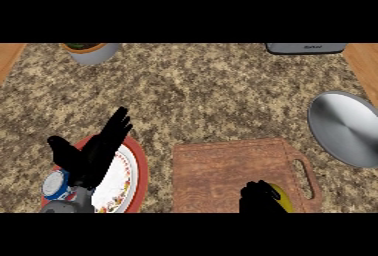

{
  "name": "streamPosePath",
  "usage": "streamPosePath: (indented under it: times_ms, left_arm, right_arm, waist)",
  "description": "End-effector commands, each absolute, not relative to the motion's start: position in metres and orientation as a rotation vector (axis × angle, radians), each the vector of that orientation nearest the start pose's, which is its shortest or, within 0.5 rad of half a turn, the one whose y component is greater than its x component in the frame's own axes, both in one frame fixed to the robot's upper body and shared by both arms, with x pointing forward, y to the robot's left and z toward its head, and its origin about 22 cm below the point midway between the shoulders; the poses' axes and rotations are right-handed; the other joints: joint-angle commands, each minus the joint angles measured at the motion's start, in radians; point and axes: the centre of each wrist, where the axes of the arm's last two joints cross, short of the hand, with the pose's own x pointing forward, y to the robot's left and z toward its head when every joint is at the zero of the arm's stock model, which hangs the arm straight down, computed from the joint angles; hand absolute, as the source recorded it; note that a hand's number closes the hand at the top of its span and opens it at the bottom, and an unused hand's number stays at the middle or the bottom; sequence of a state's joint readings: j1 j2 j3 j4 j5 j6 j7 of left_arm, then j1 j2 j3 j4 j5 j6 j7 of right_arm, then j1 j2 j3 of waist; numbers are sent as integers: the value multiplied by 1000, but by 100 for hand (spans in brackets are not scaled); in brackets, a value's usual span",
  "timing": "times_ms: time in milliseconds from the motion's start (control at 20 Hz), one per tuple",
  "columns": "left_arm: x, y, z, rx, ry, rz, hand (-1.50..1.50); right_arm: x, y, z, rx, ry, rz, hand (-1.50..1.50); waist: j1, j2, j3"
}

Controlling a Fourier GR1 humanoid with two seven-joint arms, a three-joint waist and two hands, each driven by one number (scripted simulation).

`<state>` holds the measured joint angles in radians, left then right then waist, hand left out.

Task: Pick the lemon from the cutting board and place it in the pan

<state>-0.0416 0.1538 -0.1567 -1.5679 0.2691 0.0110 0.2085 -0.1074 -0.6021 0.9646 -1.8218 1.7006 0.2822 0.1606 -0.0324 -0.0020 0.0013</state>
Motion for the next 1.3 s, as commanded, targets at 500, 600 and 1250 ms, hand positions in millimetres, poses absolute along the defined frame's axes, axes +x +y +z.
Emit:
streamPosePath:
  times_ms: [500, 600, 1250]
  left_arm:
    - [252, 224, 23, -194, -1368, -26, 0]
    - [248, 218, 11, -201, -1363, -48, 0]
    - [244, 209, 10, -211, -1370, -83, 0]
  right_arm:
    - [119, -183, 104, 2168, 3047, -1879, 150]
    - [113, -198, 116, 2145, 3210, -1696, 150]
    - [149, -296, 99, 2189, 3620, -1047, 150]
  waist:
    - [-30, -7, 1]
    - [-19, -3, 1]
    - [30, 2, 1]
